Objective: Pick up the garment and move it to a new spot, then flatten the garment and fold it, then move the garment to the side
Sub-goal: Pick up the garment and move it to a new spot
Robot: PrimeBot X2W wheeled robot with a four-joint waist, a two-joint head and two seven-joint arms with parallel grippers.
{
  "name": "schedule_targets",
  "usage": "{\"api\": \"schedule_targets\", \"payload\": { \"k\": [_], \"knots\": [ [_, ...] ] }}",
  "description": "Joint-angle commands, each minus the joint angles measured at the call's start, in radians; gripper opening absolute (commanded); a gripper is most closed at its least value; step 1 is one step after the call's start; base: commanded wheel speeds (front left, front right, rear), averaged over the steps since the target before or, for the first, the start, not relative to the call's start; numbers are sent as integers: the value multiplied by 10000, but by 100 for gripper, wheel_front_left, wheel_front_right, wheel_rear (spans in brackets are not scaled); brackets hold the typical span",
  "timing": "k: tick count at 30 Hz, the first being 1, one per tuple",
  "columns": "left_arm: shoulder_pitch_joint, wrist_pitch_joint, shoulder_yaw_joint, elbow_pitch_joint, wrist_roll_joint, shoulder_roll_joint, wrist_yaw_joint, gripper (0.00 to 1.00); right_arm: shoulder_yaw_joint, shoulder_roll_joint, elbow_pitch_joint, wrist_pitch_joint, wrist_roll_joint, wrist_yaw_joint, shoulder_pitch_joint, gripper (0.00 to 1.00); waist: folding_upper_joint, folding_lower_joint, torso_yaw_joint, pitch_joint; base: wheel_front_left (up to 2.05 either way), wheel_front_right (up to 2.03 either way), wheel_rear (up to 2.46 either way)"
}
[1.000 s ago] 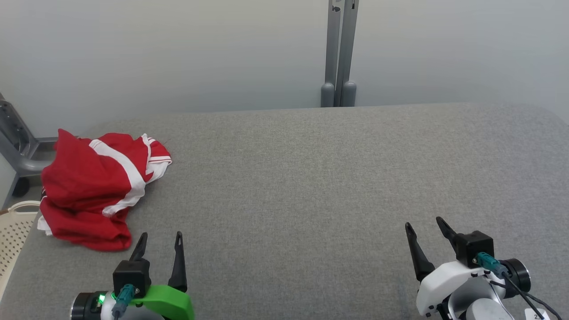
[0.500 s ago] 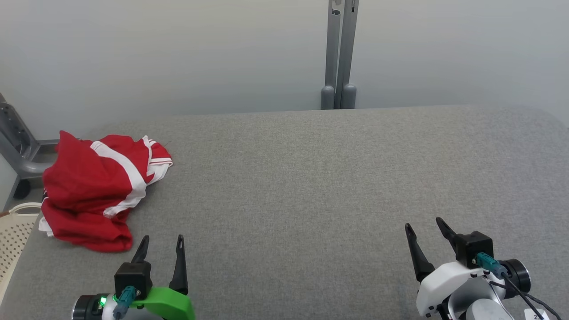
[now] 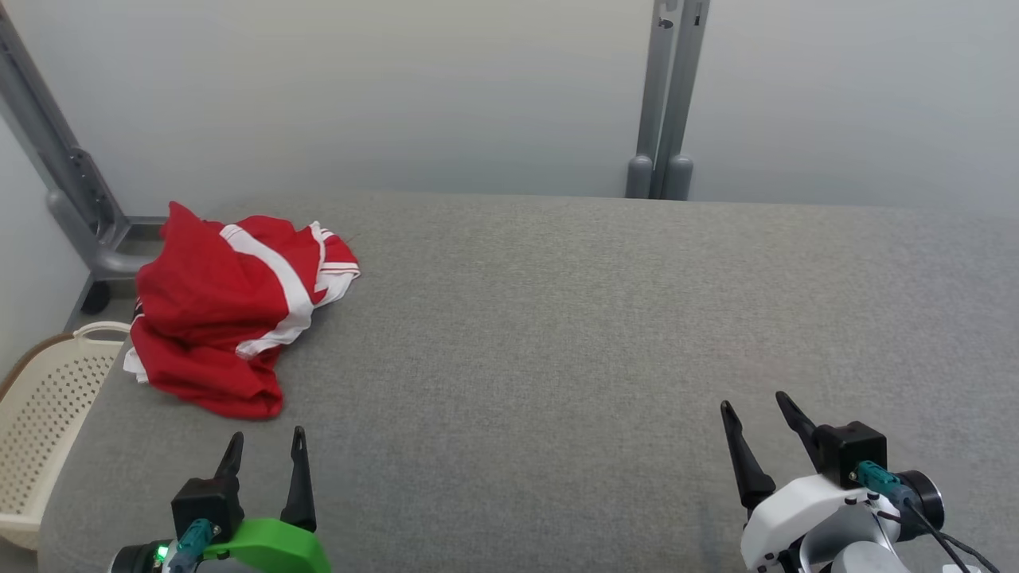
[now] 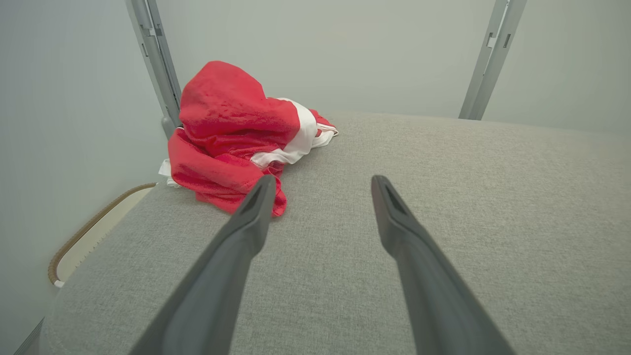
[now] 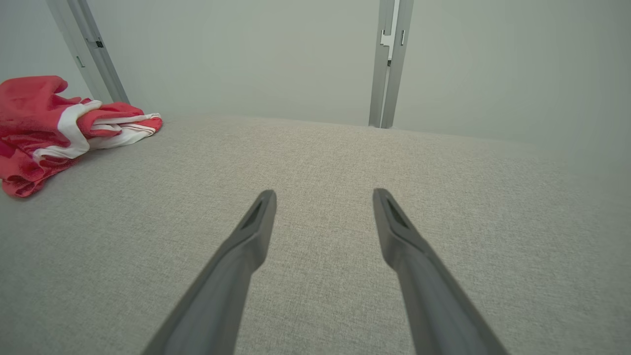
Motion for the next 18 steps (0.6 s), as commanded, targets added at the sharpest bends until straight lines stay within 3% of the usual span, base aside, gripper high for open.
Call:
{"api": "schedule_targets", "payload": {
  "k": [1,18],
  "knots": [
    [164,17,68,-91,-108,84,-59,100,28,-16,5,-87,95,1,44,100,-1,0,550,58,0,0,0],
    [385,323,184,-862,-285,644,15,100,350,-18,503,-505,684,1,-114,100,-1,0,3114,135,0,0,0]
  ]
}}
